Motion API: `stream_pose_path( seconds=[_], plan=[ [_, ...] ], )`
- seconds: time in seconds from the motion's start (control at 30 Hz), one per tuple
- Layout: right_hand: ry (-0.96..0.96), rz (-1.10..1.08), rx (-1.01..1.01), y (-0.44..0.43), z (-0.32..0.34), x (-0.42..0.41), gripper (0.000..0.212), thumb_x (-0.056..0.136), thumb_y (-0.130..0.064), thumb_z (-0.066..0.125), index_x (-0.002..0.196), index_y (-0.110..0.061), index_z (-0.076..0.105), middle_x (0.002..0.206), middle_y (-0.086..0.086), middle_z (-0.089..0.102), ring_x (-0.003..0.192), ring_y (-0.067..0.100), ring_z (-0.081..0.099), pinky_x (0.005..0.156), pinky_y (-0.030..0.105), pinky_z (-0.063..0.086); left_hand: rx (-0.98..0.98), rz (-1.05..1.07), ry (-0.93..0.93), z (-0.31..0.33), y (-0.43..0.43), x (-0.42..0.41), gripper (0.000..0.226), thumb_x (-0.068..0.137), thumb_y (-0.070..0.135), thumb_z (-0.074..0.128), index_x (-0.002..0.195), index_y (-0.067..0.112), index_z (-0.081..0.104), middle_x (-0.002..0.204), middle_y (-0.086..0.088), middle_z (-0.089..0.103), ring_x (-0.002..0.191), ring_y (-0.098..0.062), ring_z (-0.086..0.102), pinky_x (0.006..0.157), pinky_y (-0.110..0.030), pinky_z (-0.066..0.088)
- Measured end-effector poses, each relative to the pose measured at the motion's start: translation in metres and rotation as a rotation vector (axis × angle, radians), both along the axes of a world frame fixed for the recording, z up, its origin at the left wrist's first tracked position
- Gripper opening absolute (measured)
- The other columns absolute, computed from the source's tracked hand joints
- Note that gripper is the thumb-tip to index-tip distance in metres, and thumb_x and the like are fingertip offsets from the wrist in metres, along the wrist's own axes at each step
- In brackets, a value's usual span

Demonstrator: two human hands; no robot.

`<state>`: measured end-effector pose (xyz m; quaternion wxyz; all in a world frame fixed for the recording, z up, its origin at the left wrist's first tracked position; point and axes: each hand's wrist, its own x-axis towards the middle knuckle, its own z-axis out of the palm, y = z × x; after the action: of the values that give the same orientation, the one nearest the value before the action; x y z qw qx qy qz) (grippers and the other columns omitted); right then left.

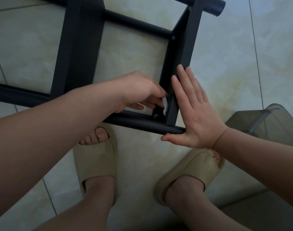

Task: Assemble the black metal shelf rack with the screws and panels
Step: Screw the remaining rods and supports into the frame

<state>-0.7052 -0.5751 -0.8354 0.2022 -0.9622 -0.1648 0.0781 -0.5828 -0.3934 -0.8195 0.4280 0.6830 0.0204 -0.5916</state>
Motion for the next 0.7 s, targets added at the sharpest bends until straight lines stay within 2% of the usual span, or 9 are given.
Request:
stream_pose_path(
  seconds=[0.4,0.7],
  plan=[
    [0.002,0.000,0.002,0.0000,-0.0004,-0.0005,0.119,0.085,-0.084,0.043,0.159,0.005,0.012,0.167,0.027,0.004,0.156,0.041,-0.001,0.120,0.065,0.019,-0.038,0.031,0.040,-0.0017,-0.0032,-0.0057,0.010,0.094,0.030,0.064,0.097,0.024,0.071,0.086,0.007,0.078,0.083,-0.007,0.072,0.079,-0.033,0.045],
    [0.007,0.002,-0.001,0.0004,0.0011,0.0002,0.120,0.085,-0.083,0.043,0.158,0.007,0.014,0.166,0.028,0.005,0.156,0.042,0.000,0.120,0.065,0.019,-0.049,0.015,0.092,-0.0024,-0.0025,-0.0021,0.013,0.096,0.026,0.061,0.099,0.015,0.068,0.086,0.002,0.078,0.082,-0.008,0.074,0.082,-0.032,0.048]
  ],
)
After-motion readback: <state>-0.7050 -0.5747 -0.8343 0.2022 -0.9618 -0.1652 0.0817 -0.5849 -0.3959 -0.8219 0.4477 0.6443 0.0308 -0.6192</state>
